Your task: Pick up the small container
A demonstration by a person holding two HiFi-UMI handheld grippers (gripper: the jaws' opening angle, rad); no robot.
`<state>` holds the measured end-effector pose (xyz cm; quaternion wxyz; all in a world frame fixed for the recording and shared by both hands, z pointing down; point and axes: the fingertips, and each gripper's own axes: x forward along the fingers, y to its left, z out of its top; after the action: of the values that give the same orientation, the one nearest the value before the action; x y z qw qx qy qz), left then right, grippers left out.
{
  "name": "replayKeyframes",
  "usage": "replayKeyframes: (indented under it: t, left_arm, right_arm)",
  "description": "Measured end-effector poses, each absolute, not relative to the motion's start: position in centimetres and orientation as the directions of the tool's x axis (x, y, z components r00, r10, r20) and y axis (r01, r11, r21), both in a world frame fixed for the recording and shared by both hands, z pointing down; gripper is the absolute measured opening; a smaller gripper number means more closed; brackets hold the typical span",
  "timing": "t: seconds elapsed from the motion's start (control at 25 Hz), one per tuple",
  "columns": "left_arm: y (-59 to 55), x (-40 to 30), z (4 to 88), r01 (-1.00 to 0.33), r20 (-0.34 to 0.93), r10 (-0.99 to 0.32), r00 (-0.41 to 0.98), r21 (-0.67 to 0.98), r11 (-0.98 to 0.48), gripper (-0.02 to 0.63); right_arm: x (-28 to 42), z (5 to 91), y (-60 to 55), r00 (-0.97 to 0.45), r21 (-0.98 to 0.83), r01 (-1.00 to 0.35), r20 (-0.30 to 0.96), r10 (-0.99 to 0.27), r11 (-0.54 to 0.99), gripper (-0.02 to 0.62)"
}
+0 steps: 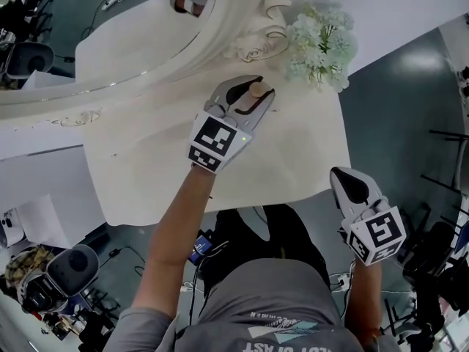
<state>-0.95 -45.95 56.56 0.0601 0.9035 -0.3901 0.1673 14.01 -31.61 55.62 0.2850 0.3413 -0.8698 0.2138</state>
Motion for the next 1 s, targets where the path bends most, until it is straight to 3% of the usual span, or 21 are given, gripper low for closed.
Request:
replayKeyframes:
  t: [0.48, 1.0]
  left_arm:
    - [-42.1, -2.2, 53.3, -0.674, 0.414, -0.644, 0.644, -0.091, -0.733, 0.123]
    - [-37.5, -3.3, 47.3, -0.624, 0.401, -0.625, 0.67, -0.152, -0.767, 0.123]
  right_arm:
    - [12.4, 52.8, -31.7, -0.623, -0.165, -0.708, 0.603, -0.498, 0.686, 0.002]
    - [10.4, 49.2, -31.4, -0.632, -0.134, -0.706, 0.562, -0.534, 0.695, 0.002]
